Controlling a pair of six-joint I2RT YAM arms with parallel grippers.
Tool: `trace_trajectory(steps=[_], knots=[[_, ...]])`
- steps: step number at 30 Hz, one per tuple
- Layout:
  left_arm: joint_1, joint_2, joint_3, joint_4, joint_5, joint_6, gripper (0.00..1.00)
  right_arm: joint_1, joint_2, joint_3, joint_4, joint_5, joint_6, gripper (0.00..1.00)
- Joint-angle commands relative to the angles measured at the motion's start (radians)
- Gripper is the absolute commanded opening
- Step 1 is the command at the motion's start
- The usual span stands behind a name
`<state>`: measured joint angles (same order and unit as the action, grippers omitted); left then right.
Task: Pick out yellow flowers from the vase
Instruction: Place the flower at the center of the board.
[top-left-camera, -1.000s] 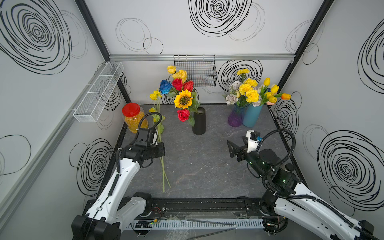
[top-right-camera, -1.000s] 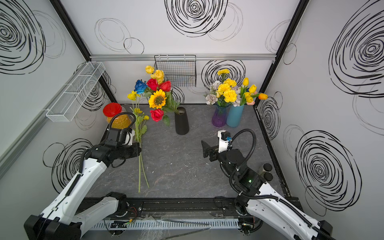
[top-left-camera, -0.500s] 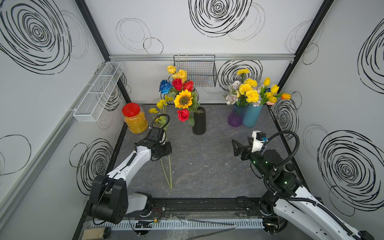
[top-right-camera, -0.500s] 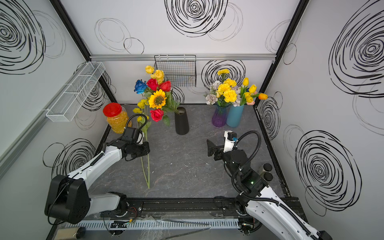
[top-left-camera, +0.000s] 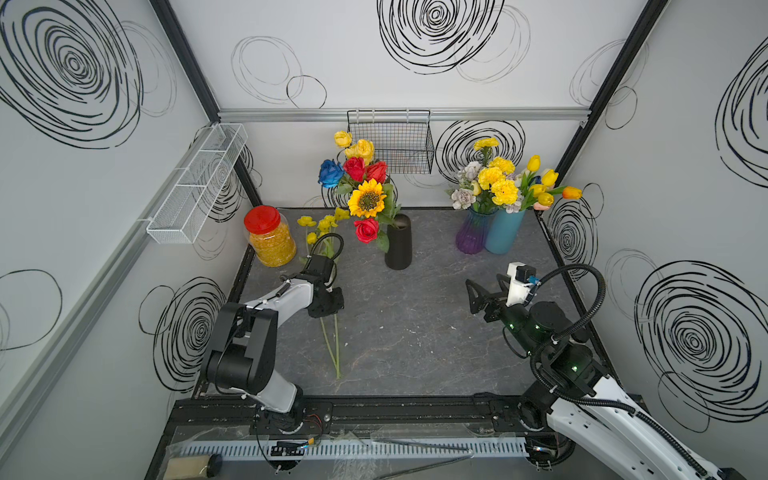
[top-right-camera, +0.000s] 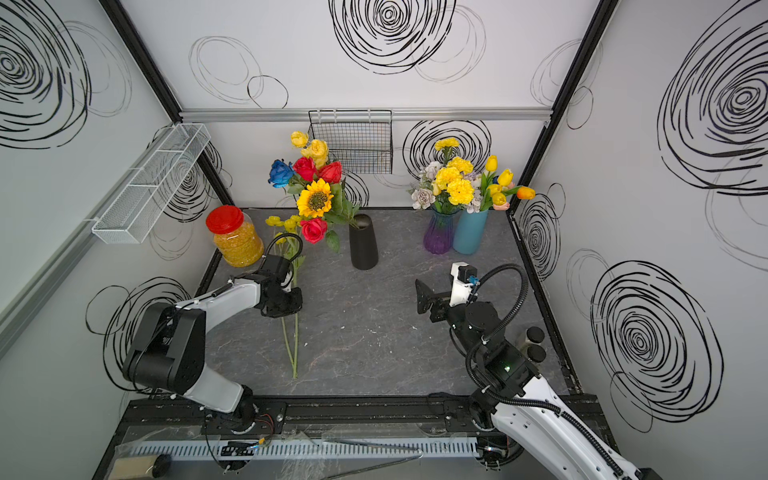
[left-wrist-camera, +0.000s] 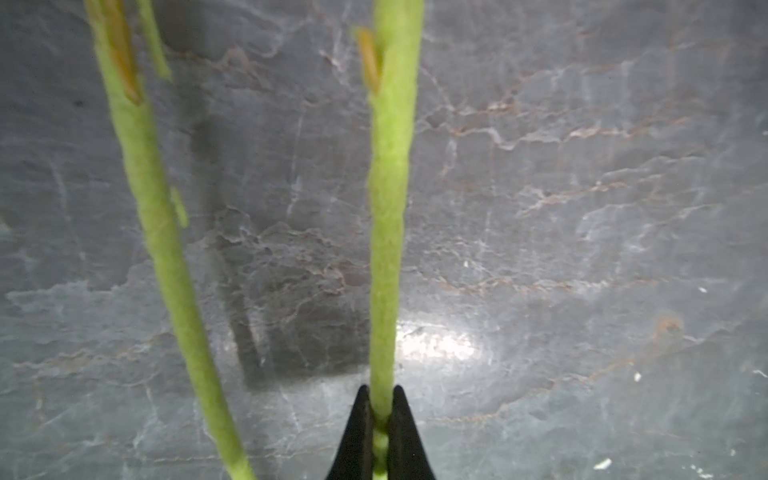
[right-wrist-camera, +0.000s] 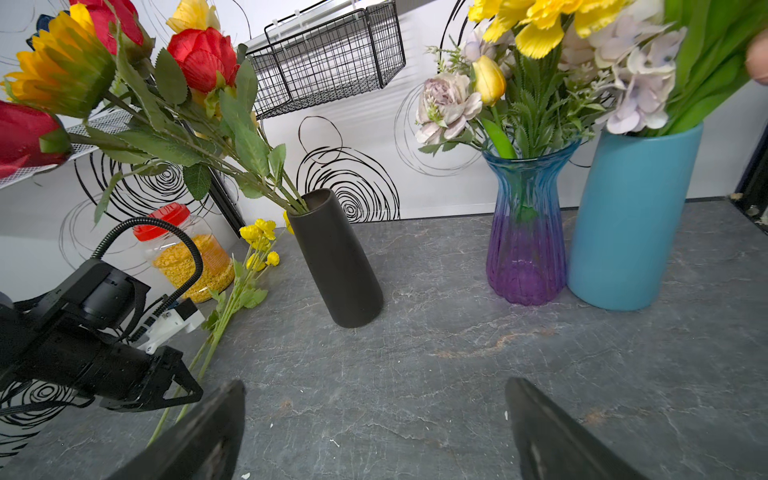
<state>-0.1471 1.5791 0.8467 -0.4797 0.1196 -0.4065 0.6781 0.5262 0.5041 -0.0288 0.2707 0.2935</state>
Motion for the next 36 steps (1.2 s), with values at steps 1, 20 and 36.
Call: trace_trajectory(steps=[1, 20, 36], knots=[[0.033, 0.016, 0.01, -0.003, -0.035, 0.044, 0.0, -0.007, -0.006, -0.016, 0.013, 0.011, 0.005, 1.0], [0.035, -0.075, 0.025, -0.045, -0.085, 0.103, 0.5, -0.077, 0.043, 0.01, 0.032, -0.051, 0.026, 1.0], [-0.055, -0.892, -0.138, 0.065, -0.074, 0.141, 0.79, -0.089, 0.388, 0.232, 0.234, -0.323, -0.316, 0.91]])
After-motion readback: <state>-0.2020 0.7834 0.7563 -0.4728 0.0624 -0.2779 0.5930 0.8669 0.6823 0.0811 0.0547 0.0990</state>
